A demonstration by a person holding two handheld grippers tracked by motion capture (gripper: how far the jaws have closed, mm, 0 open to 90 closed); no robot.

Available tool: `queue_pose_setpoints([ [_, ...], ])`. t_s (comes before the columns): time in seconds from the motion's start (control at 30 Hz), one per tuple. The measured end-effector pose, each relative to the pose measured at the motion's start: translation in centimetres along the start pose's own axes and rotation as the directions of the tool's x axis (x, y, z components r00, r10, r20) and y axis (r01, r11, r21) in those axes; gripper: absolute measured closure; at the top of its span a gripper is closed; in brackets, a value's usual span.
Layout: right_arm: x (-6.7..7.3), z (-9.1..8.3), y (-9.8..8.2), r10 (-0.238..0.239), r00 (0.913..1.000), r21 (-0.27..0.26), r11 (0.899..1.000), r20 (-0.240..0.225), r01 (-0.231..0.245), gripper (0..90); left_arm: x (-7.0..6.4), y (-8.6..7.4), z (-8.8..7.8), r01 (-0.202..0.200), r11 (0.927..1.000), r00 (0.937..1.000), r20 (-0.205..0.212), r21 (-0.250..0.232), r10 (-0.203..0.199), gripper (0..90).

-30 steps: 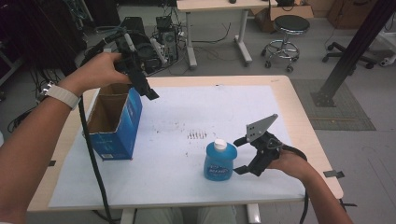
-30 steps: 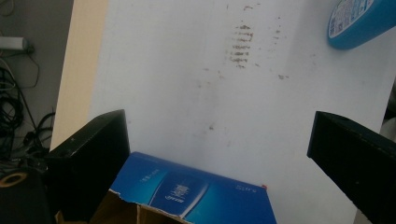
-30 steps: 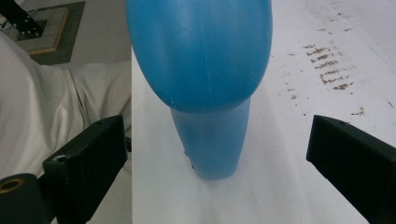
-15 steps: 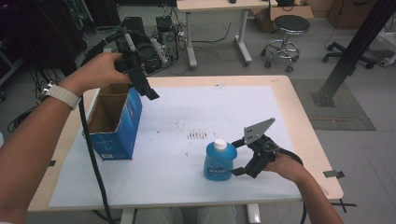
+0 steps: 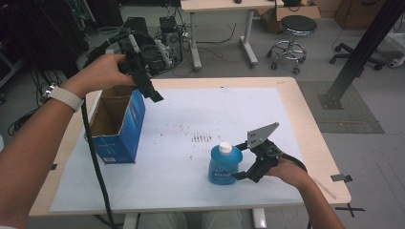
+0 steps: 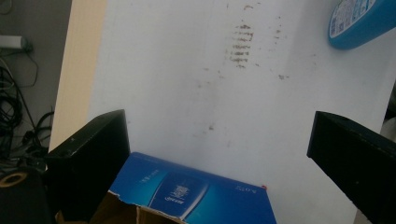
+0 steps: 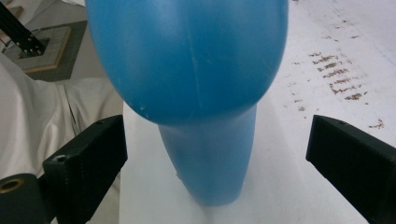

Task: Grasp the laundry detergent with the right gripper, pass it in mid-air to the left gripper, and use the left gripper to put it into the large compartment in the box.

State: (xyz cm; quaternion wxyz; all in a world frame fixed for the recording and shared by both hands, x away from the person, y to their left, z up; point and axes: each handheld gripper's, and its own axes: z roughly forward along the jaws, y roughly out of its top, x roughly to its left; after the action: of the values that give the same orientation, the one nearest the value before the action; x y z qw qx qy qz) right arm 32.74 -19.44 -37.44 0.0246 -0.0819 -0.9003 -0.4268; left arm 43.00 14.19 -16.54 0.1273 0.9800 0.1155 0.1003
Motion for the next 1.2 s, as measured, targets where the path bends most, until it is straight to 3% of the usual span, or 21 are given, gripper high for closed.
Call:
queue_pose_setpoints([
  [0.77,0.2,2.1,0.1,-0.002,0.9999,-0.056,0.998,-0.013,0.001,6.4,-0.1,0.1,0.0,-0.002,1.0,1.0,0.0,-0.001,0.002,6.2],
  [1.2,0.1,2.3,0.1,-0.008,0.9996,-0.069,0.998,-0.027,0.006,14.8,-0.1,0.0,-0.1,0.0,1.0,1.0,-0.002,0.001,0.0,6.3],
])
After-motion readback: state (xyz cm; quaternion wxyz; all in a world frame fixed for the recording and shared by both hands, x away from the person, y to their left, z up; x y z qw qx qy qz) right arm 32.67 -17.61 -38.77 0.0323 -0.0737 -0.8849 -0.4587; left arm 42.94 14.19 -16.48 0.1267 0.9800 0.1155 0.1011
